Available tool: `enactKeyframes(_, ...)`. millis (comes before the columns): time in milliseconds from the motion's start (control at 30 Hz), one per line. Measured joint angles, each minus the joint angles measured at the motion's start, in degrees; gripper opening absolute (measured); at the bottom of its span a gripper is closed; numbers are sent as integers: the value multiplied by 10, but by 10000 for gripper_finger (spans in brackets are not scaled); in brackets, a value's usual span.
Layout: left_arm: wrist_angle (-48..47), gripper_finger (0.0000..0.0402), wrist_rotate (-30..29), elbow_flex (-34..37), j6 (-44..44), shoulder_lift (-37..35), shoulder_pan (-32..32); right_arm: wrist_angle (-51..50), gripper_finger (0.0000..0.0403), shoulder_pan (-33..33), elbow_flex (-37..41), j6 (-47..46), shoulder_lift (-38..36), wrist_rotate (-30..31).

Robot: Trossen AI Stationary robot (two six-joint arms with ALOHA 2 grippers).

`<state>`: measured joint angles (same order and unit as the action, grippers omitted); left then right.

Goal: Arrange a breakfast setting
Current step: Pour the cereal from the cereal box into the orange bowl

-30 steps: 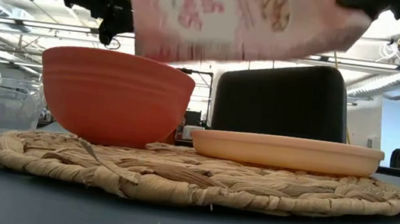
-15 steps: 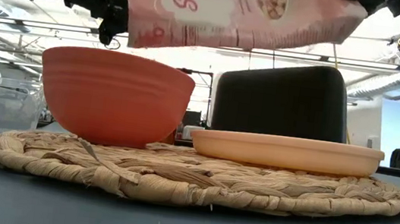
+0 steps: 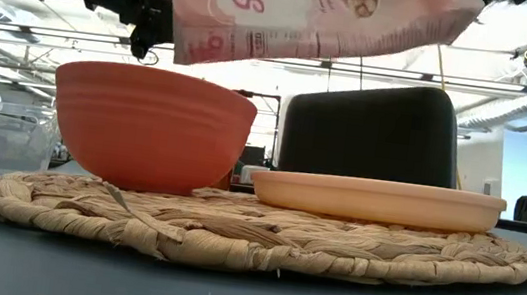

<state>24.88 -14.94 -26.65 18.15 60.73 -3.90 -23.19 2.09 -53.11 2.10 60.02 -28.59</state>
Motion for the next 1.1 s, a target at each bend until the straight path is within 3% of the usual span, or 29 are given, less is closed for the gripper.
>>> enactKeyframes(533, -74, 182, 0, 0, -4, 0, 0, -27, 192, -3, -29, 15, 24, 0)
enactKeyframes(900, -221, 182, 0, 0, -4, -9, 0, -58, 192, -3, -69, 31, 39, 1)
enactKeyframes(1100, -242, 182, -1, 0, 4, -16, 0, -80, 192, -3, -82, 34, 63, 1)
